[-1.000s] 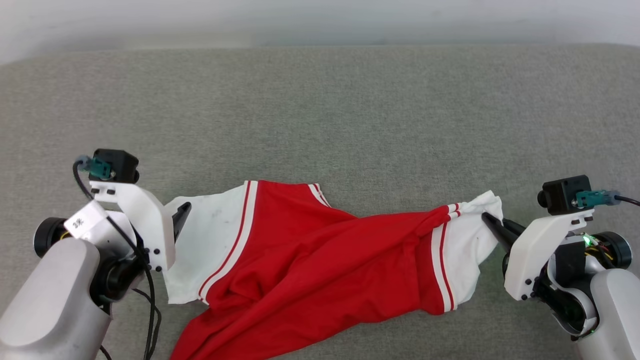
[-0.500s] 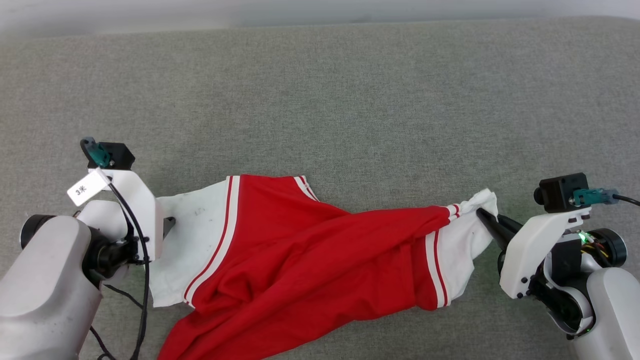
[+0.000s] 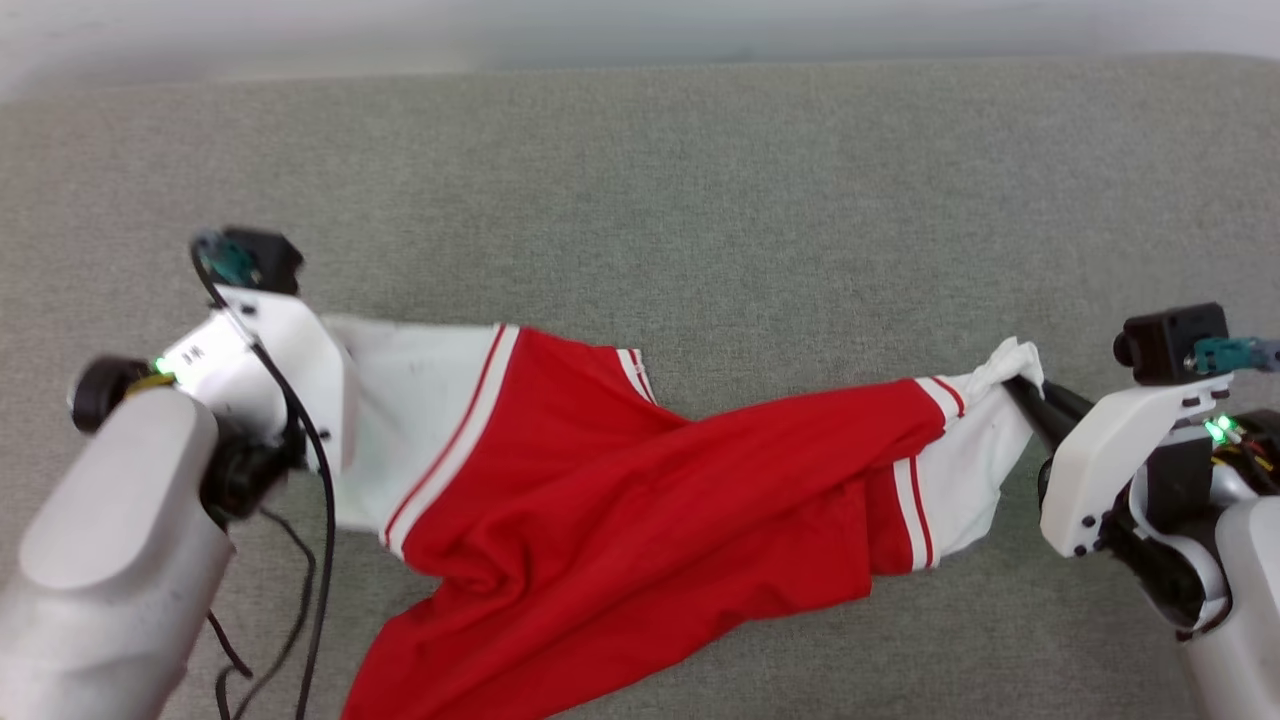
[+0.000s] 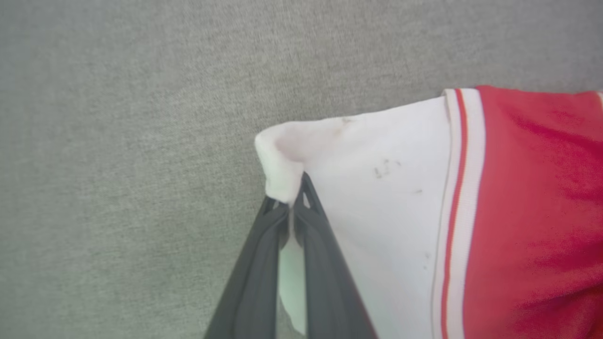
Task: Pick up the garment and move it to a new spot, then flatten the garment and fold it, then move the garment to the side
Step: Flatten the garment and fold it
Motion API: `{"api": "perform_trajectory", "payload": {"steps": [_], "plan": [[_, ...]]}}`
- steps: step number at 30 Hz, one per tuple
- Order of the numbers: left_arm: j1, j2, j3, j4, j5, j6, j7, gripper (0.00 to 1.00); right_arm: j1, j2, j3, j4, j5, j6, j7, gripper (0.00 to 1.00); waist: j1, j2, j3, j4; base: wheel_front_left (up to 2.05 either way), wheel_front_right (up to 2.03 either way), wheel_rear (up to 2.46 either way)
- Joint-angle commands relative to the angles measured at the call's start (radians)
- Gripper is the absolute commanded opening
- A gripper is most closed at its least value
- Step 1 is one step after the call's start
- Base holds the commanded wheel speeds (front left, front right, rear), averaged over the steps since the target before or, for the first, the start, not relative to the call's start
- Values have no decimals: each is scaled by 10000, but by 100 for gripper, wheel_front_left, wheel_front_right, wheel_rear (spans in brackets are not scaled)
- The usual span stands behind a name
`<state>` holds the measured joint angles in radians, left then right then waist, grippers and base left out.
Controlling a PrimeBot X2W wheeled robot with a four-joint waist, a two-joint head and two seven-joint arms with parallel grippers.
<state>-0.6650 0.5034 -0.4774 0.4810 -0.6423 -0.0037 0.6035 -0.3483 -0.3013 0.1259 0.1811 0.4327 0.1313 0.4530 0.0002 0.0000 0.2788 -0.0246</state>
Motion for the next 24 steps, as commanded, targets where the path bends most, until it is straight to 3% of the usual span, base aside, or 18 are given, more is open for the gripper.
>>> {"api": "perform_trajectory", "payload": {"steps": [1,13,24], "plan": [[-279,106,100,-91,125,74,-224,0,-182,-93,1,17,-30,-10,-56,0,-2,0,-129,67,0,0,0],[-2257,32,617,59,1089,658,-2816,0,-2352,-1212,1066,746,-154,-10,-31,0,-2,0,-859,206,0,0,0],[-5382,-202,943,1748,1680,766,-4635,0,-6732,-1569,2133,2829,234,-12,-820,0,-2,0,-186,99,0,0,0]]}}
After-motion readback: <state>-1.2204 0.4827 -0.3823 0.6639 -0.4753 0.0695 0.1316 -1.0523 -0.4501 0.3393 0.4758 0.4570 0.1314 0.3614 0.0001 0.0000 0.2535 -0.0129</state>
